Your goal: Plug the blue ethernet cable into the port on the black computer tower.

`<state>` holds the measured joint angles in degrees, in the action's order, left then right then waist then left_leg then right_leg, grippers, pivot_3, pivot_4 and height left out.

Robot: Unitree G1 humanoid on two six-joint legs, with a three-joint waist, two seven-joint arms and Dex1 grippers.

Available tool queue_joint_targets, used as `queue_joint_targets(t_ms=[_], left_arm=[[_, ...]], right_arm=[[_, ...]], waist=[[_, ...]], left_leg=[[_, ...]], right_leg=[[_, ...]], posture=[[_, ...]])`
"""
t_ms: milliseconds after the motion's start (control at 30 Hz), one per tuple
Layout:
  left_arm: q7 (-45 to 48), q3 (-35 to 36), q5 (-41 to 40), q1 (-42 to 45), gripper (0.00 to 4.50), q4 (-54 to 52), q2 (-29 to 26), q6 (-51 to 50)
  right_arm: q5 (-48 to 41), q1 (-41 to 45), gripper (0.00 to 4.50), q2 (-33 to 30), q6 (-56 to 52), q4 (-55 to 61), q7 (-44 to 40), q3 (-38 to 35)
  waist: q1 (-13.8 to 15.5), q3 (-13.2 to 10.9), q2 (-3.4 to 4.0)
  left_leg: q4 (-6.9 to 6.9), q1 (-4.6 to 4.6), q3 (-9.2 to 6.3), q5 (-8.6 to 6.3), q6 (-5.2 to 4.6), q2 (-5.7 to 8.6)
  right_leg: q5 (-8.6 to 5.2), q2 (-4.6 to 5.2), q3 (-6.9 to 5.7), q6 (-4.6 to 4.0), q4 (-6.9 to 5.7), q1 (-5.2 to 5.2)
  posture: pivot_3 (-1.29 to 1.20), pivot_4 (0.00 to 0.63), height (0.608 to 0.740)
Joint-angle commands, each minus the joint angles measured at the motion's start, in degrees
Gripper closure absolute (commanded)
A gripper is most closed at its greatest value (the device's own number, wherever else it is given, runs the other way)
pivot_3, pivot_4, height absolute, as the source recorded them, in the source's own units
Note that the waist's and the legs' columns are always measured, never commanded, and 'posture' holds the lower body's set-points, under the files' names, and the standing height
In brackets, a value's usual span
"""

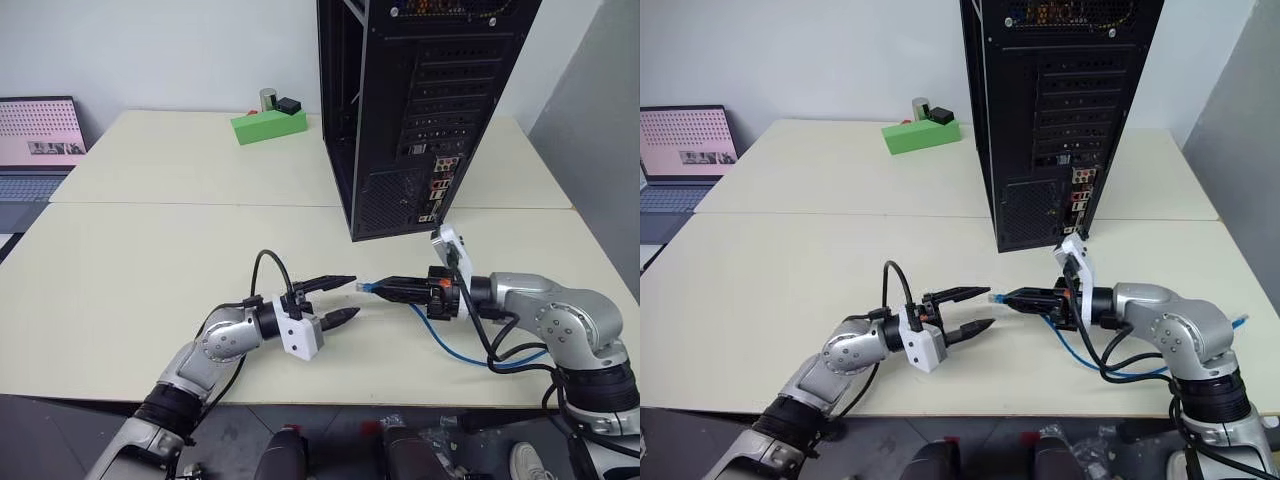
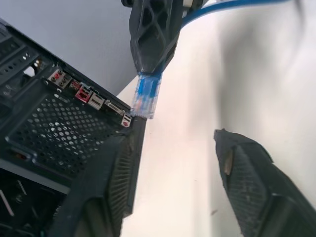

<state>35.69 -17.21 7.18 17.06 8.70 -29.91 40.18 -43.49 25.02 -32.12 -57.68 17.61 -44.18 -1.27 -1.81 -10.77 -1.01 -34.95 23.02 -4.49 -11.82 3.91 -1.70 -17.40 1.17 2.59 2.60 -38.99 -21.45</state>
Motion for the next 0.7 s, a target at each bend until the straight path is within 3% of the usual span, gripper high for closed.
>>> queue_joint_targets(t_ms=[33,100,367,700], left_arm=[[0.3,2.2,-8.2,-2.6,0.79,-8.0,2.2,-14.9],[-0.9,2.9,-11.4,-2.7,0.48,-12.4,4.3,-24.9],[-6.8,3.7,-15.2,1.6,0.44,-21.8,11.9,-50.0],[-14.3,3.2,-13.1,9.6,0.44,-20.3,21.9,-60.2]], right_arm=[[4.2,-0.7,4.50,0.2,6.0,0.5,5.7,-4.8],[8.4,-1.0,4.50,0.4,9.5,0.7,9.2,-4.9],[20.9,-0.4,4.50,6.7,19.3,-0.5,23.6,-3.5],[28.2,2.1,4.50,14.0,22.0,-2.2,34.2,-3.6]], waist=[[0.0,0.0,0.00],[0.0,0.0,0.00],[-0.1,0.0,0.00],[0.0,0.0,0.00]], left_leg=[[0.00,0.00,0.00,0.00,0.00,0.00],[0.00,0.00,0.00,0.00,0.00,0.00],[0.00,0.00,-0.01,0.00,0.01,0.00],[0.00,0.01,0.00,0.01,0.02,0.01]], right_leg=[[0.00,0.00,0.01,0.00,0.00,0.00],[0.00,0.00,-0.01,0.00,-0.01,0.00],[-0.01,-0.02,0.02,0.01,-0.01,-0.01],[0.00,-0.02,0.03,0.00,0.00,-0.01]], posture=[[0.00,0.150,0.740],[0.00,0.150,0.740],[0.00,0.150,0.740],[0.00,0.150,0.740]])
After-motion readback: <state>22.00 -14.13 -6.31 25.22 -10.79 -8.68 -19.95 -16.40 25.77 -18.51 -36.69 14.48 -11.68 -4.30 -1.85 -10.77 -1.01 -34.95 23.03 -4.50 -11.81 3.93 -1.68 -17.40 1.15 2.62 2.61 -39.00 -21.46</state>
